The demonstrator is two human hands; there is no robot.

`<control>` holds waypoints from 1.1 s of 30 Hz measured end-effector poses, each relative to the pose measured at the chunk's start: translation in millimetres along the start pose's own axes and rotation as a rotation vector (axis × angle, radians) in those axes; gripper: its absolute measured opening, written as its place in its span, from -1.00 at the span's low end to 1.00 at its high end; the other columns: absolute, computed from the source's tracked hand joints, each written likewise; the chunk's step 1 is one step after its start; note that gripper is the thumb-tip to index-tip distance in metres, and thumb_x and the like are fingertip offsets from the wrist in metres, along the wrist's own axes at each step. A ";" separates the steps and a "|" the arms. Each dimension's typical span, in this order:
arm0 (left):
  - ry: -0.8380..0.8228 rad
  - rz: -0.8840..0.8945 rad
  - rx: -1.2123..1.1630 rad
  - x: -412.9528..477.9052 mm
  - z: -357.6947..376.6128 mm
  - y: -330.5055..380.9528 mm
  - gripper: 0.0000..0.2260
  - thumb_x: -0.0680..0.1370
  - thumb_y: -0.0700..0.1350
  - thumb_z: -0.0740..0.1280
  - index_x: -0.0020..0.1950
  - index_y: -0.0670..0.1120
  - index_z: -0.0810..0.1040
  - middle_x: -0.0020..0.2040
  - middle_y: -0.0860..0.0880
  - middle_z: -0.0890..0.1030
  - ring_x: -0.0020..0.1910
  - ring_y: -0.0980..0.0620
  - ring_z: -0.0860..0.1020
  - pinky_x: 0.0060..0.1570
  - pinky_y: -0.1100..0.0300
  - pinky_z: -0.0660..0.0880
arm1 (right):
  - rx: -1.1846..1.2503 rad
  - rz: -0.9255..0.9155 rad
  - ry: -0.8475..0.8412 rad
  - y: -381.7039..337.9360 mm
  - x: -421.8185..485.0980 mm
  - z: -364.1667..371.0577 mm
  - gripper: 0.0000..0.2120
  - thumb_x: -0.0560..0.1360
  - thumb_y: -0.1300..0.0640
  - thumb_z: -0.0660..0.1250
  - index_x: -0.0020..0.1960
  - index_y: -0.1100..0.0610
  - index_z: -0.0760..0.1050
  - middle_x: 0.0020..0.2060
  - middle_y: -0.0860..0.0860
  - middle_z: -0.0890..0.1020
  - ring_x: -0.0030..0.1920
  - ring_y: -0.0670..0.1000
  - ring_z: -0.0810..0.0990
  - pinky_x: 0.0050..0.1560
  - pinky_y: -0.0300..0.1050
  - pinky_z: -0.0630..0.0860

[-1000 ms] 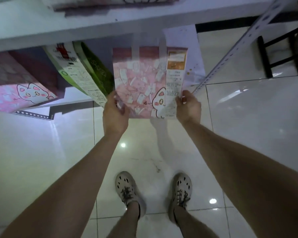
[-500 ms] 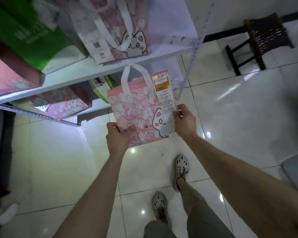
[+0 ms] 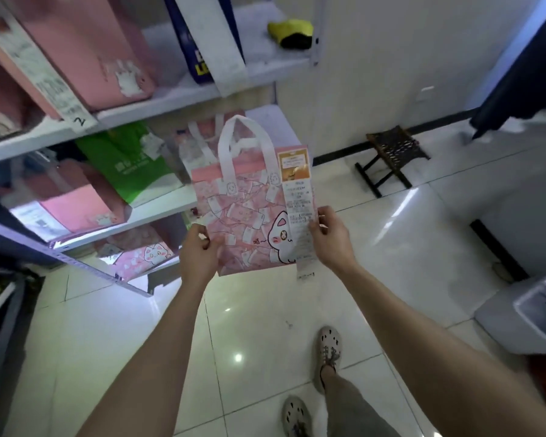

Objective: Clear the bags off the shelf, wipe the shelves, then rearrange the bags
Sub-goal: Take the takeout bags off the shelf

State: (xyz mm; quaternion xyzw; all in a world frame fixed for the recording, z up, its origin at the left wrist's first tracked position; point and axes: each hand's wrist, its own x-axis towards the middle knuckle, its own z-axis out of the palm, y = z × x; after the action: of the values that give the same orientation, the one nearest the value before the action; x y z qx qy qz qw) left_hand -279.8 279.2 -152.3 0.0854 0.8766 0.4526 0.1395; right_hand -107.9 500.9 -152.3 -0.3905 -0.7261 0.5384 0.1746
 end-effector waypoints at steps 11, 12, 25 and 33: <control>-0.349 0.231 -0.214 -19.3 97.7 148.3 -0.78 0.65 -0.17 0.50 0.10 -0.11 0.46 0.04 -0.22 0.75 -0.04 -0.23 0.77 -0.27 -0.14 0.73 | -0.007 0.006 0.255 -3.0 -25.1 -173.7 -0.71 0.68 0.05 0.29 0.38 -0.08 0.57 0.01 -0.26 0.67 -0.08 -0.24 0.66 -0.15 -0.25 0.67; -0.372 0.254 -0.205 -22.0 114.6 165.5 -0.79 0.65 -0.17 0.50 0.07 -0.08 0.46 0.02 -0.19 0.77 -0.05 -0.22 0.77 -0.26 -0.12 0.74 | 0.005 0.009 0.284 -1.7 -24.0 -193.7 -0.73 0.69 0.05 0.29 0.36 -0.07 0.57 -0.02 -0.30 0.65 -0.10 -0.25 0.65 -0.18 -0.26 0.67; -0.645 0.618 -0.256 -127.7 375.9 413.0 -0.73 0.64 -0.18 0.50 -0.04 0.12 0.47 -0.08 -0.13 0.78 -0.34 -0.20 0.76 -0.35 -0.05 0.68 | 0.047 0.028 0.767 37.8 -25.3 -497.9 -0.73 0.72 0.12 0.21 0.39 -0.02 0.50 0.21 -0.11 0.67 0.15 -0.03 0.66 0.13 -0.01 0.65; -0.787 0.767 -0.416 -200.1 493.8 545.0 -0.71 0.65 -0.25 0.46 0.05 0.16 0.53 0.05 -0.04 0.73 -0.13 -0.02 0.80 -0.26 -0.05 0.74 | -0.034 -0.012 1.088 39.8 -22.2 -649.6 -0.80 0.68 0.21 0.23 0.26 0.03 0.47 0.11 -0.06 0.68 -0.01 -0.05 0.66 -0.10 -0.32 0.55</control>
State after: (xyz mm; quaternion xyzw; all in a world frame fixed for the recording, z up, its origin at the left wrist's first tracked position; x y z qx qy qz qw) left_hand 81.3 917.8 54.3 0.5290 0.5582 0.5673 0.2947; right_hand 359.0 908.0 48.3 -0.6115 -0.5416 0.2457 0.5219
